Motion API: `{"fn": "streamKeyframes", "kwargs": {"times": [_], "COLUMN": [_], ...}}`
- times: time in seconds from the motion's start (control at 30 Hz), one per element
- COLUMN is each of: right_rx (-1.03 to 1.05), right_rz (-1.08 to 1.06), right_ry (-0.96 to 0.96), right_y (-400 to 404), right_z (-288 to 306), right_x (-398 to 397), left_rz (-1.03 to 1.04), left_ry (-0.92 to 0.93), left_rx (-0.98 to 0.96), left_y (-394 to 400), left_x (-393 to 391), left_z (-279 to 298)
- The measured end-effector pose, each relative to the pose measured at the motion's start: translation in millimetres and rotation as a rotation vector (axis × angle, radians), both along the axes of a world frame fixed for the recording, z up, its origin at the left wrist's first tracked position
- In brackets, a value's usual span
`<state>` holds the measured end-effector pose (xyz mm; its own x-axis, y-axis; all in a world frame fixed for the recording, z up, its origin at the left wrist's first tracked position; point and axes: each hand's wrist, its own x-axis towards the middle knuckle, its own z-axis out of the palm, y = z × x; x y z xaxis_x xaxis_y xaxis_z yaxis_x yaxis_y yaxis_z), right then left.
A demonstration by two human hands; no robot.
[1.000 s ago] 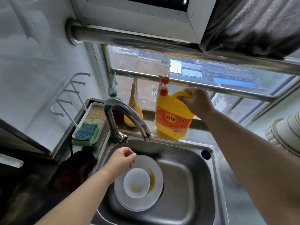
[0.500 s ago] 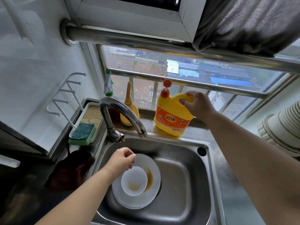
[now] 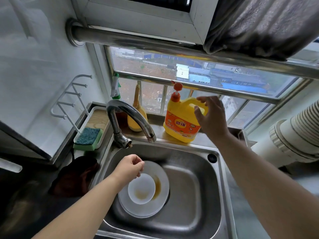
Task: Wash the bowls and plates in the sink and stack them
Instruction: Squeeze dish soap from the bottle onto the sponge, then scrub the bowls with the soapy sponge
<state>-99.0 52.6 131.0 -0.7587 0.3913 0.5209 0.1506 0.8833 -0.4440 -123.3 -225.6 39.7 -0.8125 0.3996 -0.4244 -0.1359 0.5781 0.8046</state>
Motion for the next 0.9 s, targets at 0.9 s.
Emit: {"fn": "streamKeyframes", "kwargs": {"times": [0.9], "right_rx": [-0.665], "right_rz": [0.381], "right_ry": [-0.616], "right_y": [-227], "right_z": [-78], "right_x": [-10], "left_rz": [0.268], "left_ry": [0.415], "left_rx": [-0.339], "left_y": [-129], "left_x": [-77], "left_z": [13]}}
